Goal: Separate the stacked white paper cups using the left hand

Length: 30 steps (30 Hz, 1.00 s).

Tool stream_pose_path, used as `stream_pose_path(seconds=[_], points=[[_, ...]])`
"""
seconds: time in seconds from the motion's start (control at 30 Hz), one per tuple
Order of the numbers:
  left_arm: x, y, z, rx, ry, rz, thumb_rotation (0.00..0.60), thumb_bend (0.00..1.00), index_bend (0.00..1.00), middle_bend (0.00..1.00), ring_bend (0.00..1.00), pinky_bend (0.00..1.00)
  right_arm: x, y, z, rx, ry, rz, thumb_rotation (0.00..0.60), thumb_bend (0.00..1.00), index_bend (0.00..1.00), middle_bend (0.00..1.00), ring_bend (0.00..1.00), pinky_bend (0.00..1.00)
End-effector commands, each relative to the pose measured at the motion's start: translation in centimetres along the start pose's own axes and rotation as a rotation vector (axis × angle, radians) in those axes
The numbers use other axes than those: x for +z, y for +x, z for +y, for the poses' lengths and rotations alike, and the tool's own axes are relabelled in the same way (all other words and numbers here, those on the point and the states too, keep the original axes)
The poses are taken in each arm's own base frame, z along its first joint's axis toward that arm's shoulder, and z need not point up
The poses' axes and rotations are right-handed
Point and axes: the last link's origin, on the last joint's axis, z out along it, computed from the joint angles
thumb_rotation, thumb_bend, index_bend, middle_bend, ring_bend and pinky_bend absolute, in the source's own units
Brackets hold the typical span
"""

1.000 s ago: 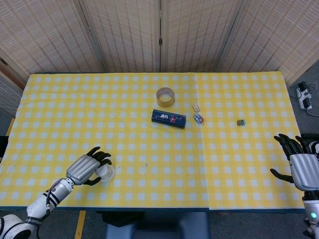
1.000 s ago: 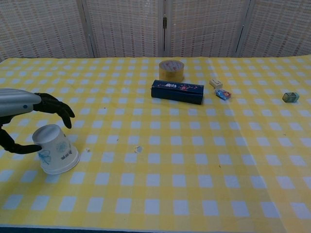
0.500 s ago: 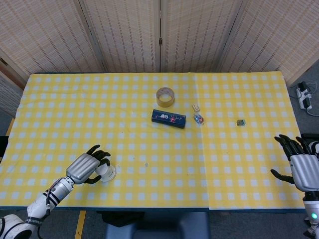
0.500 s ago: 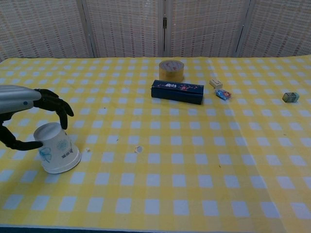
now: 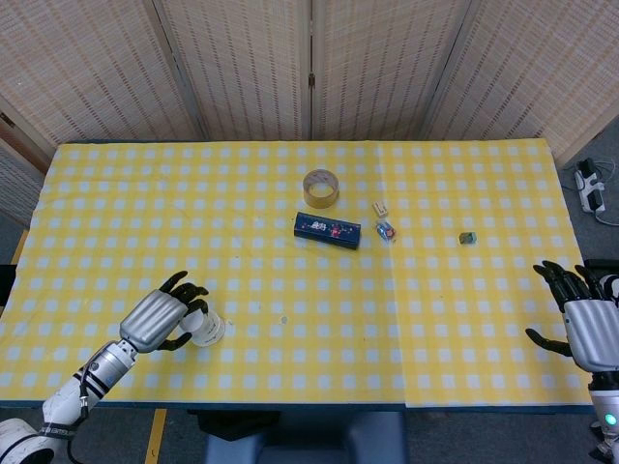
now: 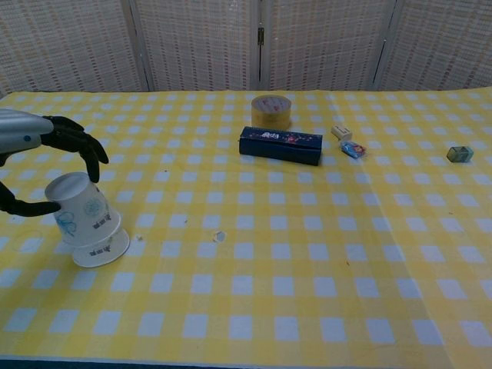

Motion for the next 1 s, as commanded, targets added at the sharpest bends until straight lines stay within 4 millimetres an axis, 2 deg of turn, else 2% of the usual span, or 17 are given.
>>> stream_pose_path(seconds=[0.03,0.3,0.47,0.6,0.77,1.0], points=[[-0.3,0.8,0.0,-0.01,0.004,0.018,0.6,0.39,0.43,0.24,0.21,0.07,0.0,0.0,0.0,0.001,-0.001,0.001,0.6,0.16,0.17,0.15,0.19,0.1],[-1.3,3.2,-0.1,-0.022,0.009,0.076,0.6,0.39,0.43,0.24,0.21,0.07,0.0,0.2,0.0,0.001,0.002,0.007,0.6,0.16,0.17,0.15,0.19,0.1],[-2.1,4.8,-0.9,-0.042,0.042,0.132,0.6,0.39,0.43,0.24,0.21,0.07,0.0,0.1,0.0,0.003,0.003,0.005,0.6,0.16,0.17,0.15,0.19,0.1],[-2.8,5.3,-1.6,-0.072,0.066,0.152,0.6,0.39,0.43,0.24,0.21,0.07,0.2,0.0,-0.1,0.005,0.007,0.002,0.6,0.16,0.17,0.15,0.19,0.1],[-3.5,4.5,-3.0,-0.02,0.122,0.137,0.6,0.39,0.43,0.24,0.21,0.07,0.4,0.1,-0.3,0.001,0.017,0.004,0.6,0.16,0.17,0.15,0.19,0.1],[-3.5,1.4,-4.5,0.026,0.204,0.057,0.6,0.39,0.43,0.24,0.21,0.06,0.5,-0.1,-0.6,0.001,0.024,-0.004,0.6,0.16,0.17,0.15,0.19,0.1]])
